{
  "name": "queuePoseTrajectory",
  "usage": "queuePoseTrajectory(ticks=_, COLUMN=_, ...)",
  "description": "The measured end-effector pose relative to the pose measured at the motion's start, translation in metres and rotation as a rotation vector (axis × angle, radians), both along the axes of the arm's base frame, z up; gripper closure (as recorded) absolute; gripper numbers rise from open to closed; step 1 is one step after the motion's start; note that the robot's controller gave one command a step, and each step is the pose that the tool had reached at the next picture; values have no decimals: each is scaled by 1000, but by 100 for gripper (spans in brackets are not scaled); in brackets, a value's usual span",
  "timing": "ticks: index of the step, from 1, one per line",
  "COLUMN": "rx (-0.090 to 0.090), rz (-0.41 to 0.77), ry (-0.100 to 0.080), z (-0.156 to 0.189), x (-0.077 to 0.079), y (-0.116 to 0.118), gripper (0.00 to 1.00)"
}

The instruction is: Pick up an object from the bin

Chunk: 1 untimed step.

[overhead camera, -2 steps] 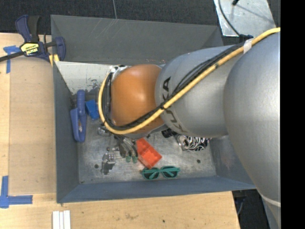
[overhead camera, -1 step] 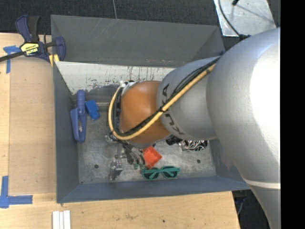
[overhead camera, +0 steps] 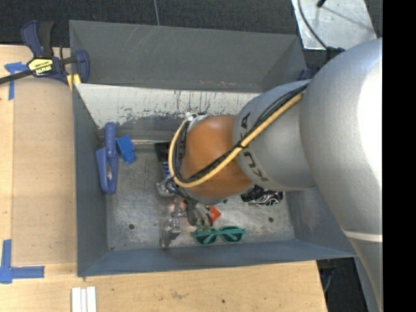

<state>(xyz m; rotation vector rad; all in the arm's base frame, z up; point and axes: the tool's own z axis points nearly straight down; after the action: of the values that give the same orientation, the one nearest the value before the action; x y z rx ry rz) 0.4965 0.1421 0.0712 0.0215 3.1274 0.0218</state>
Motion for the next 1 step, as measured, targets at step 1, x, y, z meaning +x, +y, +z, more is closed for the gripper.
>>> queuePoseTrajectory(ticks=1, rx=-17, rz=107, ry=18, z=51, x=0, y=-10, gripper=0)
